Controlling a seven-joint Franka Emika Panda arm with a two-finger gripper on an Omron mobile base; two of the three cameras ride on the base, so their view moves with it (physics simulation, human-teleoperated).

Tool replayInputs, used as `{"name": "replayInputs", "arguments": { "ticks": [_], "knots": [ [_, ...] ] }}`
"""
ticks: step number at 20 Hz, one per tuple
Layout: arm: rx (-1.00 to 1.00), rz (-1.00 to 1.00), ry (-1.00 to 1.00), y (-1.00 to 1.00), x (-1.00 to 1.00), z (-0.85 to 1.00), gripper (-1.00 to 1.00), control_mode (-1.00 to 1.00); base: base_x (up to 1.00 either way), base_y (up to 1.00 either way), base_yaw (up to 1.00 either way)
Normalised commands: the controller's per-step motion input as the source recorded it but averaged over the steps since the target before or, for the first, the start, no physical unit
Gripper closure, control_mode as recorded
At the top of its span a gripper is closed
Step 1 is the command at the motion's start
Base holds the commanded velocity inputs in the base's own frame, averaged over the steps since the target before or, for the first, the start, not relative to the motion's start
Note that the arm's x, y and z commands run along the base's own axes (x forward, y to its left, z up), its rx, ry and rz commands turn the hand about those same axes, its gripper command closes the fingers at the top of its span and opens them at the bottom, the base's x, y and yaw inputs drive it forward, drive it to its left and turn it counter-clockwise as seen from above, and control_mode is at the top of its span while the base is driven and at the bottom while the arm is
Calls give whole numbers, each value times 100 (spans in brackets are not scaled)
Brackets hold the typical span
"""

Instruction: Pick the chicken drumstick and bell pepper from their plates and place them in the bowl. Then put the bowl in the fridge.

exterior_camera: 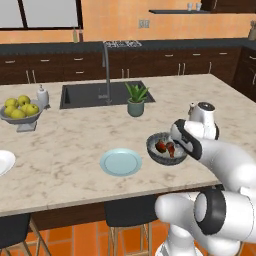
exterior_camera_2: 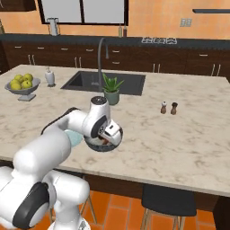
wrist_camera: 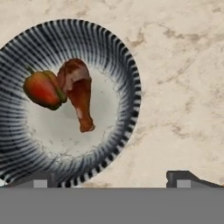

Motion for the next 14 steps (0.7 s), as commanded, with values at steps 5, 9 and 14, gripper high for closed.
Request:
{"name": "replayInputs", "arguments": {
  "ticks": [5,9,14],
  "knots": [
    [26,-24,12,-21,2,-8,-100,-100,0,0,0],
    [9,-1,7,0,29,-23,-100,-100,0,0,0],
    [7,0,1,0,43,-29,-100,-100,0,0,0]
  ]
}}
